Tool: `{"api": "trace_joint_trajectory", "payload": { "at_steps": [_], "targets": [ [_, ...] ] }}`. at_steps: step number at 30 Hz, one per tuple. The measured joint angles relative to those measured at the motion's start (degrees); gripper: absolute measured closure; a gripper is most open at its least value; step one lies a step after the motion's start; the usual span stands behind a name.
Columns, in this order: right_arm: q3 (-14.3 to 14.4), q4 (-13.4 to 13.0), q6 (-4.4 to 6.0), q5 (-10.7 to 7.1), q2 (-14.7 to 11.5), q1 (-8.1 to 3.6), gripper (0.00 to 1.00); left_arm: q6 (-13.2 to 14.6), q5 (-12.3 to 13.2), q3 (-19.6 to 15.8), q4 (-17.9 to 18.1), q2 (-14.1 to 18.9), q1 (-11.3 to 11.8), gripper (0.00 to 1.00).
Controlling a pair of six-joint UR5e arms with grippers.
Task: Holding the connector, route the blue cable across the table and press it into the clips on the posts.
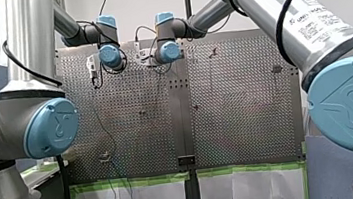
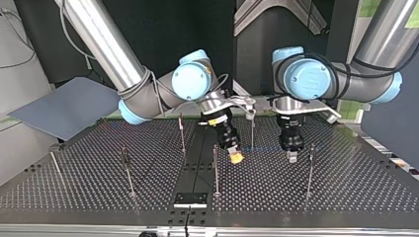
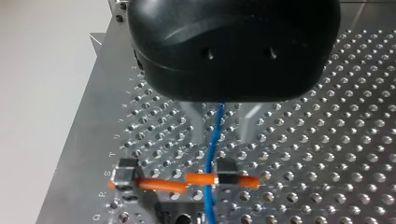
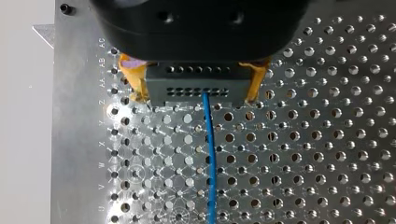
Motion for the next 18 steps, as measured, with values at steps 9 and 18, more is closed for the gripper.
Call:
{"api": "trace_joint_trajectory", "payload": {
  "at_steps": [9,18],
  "targets": [
    [0.2,1.2,0.20,0.61,0.0,0.32,1.00,-0.5,-1.2,-0.3,-2.0,0.0,-0.3,1.00],
    [1.7,2.8,0.13,1.96,0.1,0.56,1.00,-0.9,-3.2,-4.4,-0.3,0.0,-1.4,1.00]
  ]
}}
